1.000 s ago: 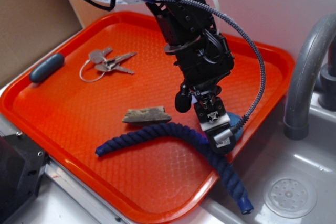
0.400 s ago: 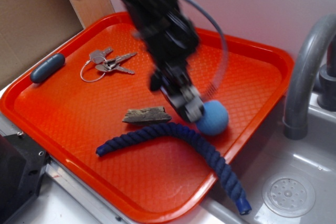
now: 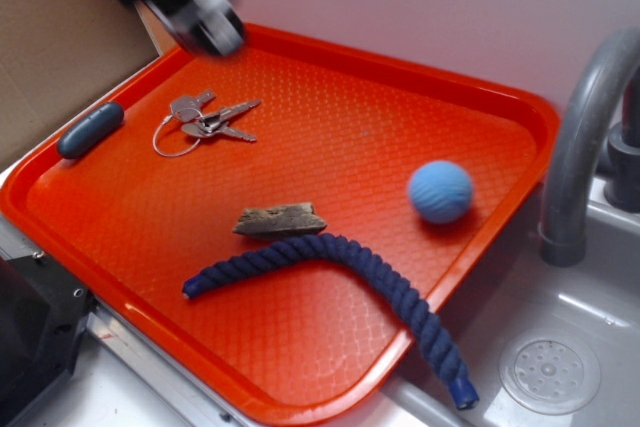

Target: Grab the blue ball.

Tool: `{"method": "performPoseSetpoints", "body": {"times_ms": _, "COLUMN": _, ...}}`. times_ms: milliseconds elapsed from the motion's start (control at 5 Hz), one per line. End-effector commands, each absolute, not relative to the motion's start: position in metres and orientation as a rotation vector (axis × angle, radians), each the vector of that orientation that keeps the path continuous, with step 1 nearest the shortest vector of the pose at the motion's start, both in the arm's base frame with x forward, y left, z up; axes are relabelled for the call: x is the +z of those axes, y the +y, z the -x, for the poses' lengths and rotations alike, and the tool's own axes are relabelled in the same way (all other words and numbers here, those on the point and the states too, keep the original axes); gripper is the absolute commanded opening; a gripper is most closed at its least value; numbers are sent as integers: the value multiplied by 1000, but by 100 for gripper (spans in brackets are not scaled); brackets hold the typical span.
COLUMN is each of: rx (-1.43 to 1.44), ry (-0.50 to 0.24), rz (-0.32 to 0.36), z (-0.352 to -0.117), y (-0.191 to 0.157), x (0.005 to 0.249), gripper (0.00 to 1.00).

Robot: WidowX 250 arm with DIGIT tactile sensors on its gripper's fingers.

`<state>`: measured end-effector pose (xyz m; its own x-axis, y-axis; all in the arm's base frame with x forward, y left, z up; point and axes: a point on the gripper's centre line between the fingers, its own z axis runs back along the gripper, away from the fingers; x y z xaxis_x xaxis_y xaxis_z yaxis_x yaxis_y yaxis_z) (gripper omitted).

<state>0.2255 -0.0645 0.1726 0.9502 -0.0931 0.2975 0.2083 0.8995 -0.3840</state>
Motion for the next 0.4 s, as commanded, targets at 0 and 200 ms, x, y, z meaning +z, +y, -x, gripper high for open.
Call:
{"method": "performPoseSetpoints", "body": {"times_ms": 0, "rx": -307, "ry": -290, "rz": 407, "z": -223, "y": -92, "x": 173, "gripper": 100}}
{"method": "performPoseSetpoints", "body": {"times_ms": 200, "rx": -427, "ry": -291, "rz": 386, "z": -230, "y": -126, "x": 151, "gripper": 100}}
